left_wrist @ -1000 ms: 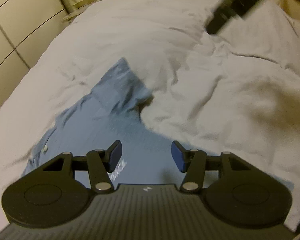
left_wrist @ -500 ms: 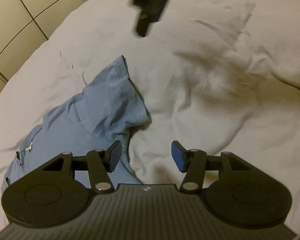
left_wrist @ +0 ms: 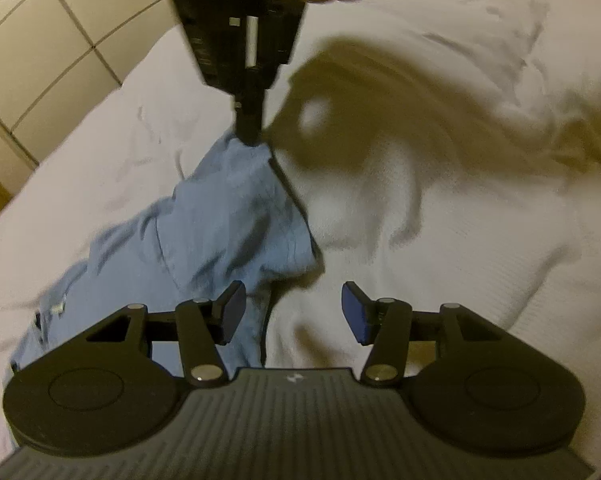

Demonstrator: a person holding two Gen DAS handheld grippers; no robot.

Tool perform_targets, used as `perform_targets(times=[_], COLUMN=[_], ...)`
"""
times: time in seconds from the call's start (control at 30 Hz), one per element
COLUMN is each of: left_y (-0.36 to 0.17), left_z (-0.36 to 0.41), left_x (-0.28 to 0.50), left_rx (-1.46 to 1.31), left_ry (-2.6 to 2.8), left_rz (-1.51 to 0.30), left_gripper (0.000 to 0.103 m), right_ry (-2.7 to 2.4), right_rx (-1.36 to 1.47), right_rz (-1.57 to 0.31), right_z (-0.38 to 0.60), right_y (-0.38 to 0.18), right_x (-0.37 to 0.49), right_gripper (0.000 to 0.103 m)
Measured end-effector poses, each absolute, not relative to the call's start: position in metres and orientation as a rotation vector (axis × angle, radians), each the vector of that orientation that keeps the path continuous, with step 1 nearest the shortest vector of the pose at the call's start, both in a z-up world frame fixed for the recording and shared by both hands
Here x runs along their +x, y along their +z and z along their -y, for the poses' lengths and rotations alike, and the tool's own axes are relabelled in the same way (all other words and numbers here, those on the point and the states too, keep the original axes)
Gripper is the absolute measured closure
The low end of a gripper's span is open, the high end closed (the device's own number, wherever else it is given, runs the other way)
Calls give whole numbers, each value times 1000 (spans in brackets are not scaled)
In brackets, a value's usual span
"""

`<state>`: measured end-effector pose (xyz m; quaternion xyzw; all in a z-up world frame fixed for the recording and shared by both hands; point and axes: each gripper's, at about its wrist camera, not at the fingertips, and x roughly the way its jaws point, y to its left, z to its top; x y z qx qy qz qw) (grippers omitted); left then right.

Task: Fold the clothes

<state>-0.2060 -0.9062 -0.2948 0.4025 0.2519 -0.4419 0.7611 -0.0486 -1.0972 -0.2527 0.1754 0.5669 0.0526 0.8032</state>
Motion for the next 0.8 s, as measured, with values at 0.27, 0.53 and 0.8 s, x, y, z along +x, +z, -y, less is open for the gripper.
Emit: perform_targets(times=[0.27, 0.53, 0.8], left_y=[-318, -345, -336], left_z=[929, 942, 942], left_x=[-211, -214, -201], left_rx=[1003, 1182, 1085], left_ry=[-922, -892, -937], left_rz=[-411, -290, -324], left_gripper=[54, 56, 101], right_ry=[103, 87, 60], right_rx=[452, 474, 469], right_rz=[-1203, -1238, -1232], right_z=[1110, 1108, 1108], right_y=[-234, -242, -247], right_x=[-25, -24, -29], right_gripper=[101, 101, 101])
